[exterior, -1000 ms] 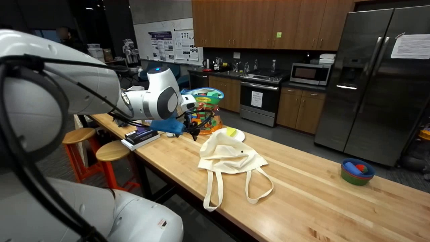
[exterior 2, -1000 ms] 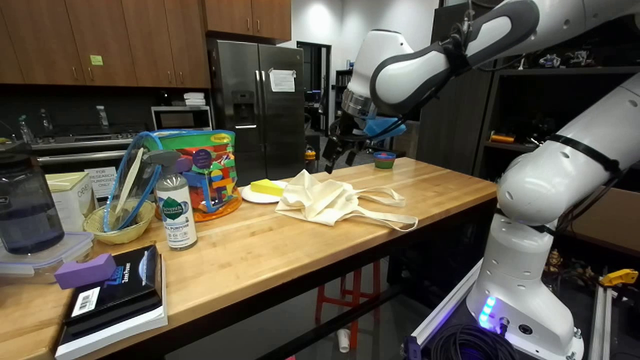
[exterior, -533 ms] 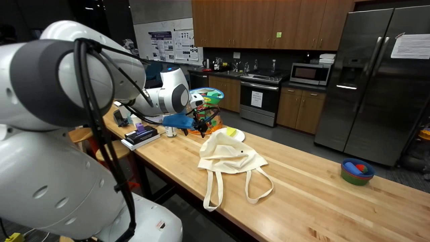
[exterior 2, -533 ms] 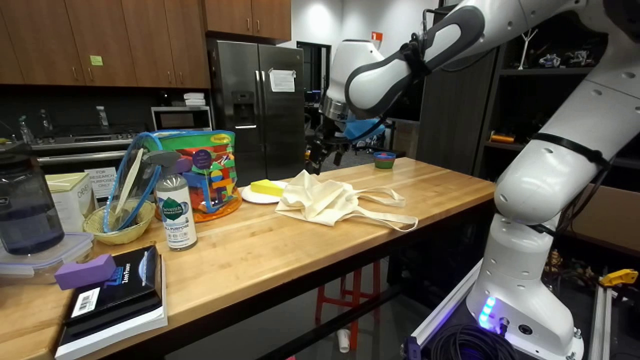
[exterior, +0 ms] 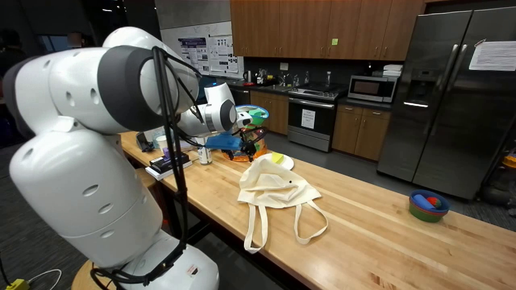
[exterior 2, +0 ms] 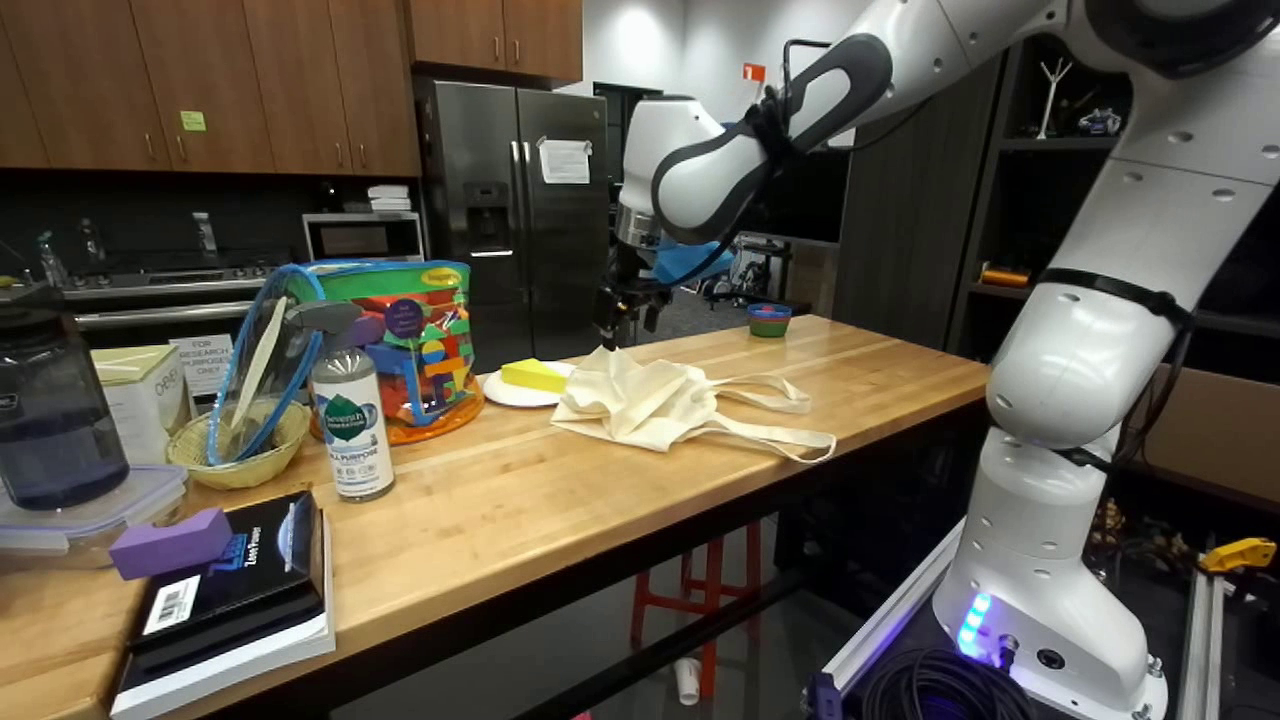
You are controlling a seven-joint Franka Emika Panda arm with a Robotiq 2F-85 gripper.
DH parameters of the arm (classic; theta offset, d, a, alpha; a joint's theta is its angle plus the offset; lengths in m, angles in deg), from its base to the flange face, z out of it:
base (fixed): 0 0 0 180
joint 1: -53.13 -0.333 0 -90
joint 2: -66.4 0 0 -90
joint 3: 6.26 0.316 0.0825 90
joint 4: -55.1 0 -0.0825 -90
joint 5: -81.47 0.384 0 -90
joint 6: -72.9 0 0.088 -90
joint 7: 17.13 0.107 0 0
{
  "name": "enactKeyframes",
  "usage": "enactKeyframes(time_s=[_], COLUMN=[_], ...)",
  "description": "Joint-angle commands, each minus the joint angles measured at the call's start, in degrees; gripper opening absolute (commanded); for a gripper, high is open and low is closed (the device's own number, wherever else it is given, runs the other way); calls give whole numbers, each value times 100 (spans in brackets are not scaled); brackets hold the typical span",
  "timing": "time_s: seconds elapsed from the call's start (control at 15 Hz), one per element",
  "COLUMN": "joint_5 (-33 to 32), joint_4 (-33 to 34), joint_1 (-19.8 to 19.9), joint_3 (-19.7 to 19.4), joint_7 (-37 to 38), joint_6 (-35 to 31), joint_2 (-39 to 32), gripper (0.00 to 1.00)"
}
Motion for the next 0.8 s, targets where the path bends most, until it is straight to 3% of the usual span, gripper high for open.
enactKeyframes(time_s=[0.0, 0.73], joint_5=[-328, -268], joint_4=[445, 508], joint_1=[-18, -185], joint_3=[-143, -334], joint_7=[203, 95], joint_6=[61, 48], joint_2=[-495, -665], gripper=[100, 100])
